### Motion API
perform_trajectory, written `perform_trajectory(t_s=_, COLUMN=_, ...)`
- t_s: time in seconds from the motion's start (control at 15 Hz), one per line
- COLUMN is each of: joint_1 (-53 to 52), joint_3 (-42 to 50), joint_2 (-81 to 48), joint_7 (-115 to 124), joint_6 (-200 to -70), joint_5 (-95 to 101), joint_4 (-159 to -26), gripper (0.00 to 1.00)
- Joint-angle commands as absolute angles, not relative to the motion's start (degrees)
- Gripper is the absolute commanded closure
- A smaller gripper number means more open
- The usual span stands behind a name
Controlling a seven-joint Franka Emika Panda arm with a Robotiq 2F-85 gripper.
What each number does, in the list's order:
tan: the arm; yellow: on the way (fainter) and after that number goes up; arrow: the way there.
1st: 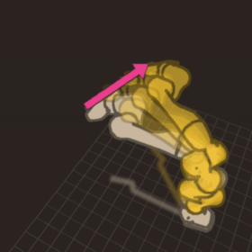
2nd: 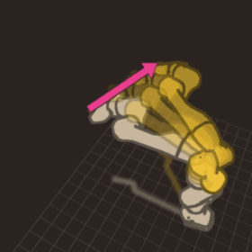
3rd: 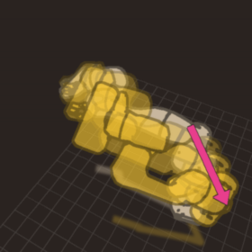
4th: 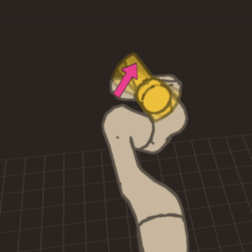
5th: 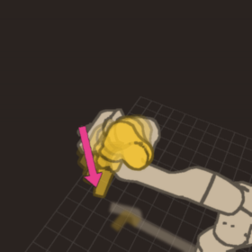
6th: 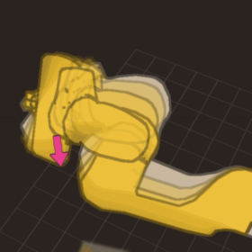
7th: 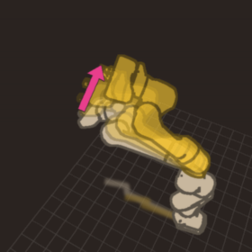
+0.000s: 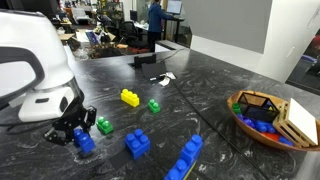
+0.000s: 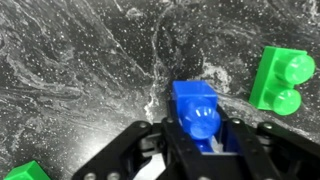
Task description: Remove the blue building block from the top of the square blue block
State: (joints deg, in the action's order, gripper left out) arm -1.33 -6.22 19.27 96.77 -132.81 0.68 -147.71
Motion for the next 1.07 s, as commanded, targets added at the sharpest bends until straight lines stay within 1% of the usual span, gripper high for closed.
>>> perform_trajectory(t_s=0.0, joint_1=-1.1, joint_3=-6.8, joint_2=18.5, joint_7=95.1, joint_6=-134.0, joint_5=-0.4, joint_4=-148.8, gripper=0.89)
perform_trajectory(t_s=0.07, joint_1=-1.1, joint_3=-6.8, joint_2=18.2, joint_7=95.2, joint_6=-134.0, joint_5=-0.5, joint_4=-148.9, gripper=0.89)
perform_trajectory(t_s=0.13, joint_1=-1.1, joint_3=-6.6, joint_2=18.1, joint_7=95.1, joint_6=-134.3, joint_5=-0.9, joint_4=-149.0, gripper=0.84)
perform_trajectory(t_s=0.2, joint_1=-1.1, joint_3=-6.5, joint_2=18.1, joint_7=95.2, joint_6=-134.3, joint_5=-1.0, joint_4=-148.9, gripper=0.53)
perform_trajectory(t_s=0.27, joint_1=-0.9, joint_3=-6.6, joint_2=18.5, joint_7=95.4, joint_6=-135.0, joint_5=-0.5, joint_4=-149.1, gripper=0.38)
perform_trajectory(t_s=0.33, joint_1=-0.6, joint_3=-6.8, joint_2=18.7, joint_7=95.7, joint_6=-135.2, joint_5=0.4, joint_4=-149.1, gripper=0.32)
perform_trajectory(t_s=0.6, joint_1=-0.3, joint_3=-6.3, joint_2=21.9, joint_7=94.9, joint_6=-135.8, joint_5=0.0, joint_4=-148.7, gripper=0.05)
perform_trajectory(t_s=0.67, joint_1=-0.2, joint_3=-6.2, joint_2=22.9, joint_7=94.9, joint_6=-136.0, joint_5=-0.1, joint_4=-148.5, gripper=0.01)
perform_trajectory(t_s=0.73, joint_1=-0.1, joint_3=-6.2, joint_2=23.9, joint_7=94.9, joint_6=-135.9, joint_5=-0.1, joint_4=-148.1, gripper=0.00)
perform_trajectory(t_s=1.0, joint_1=1.0, joint_3=-6.6, joint_2=26.5, joint_7=95.7, joint_6=-137.1, joint_5=0.0, joint_4=-146.1, gripper=0.00)
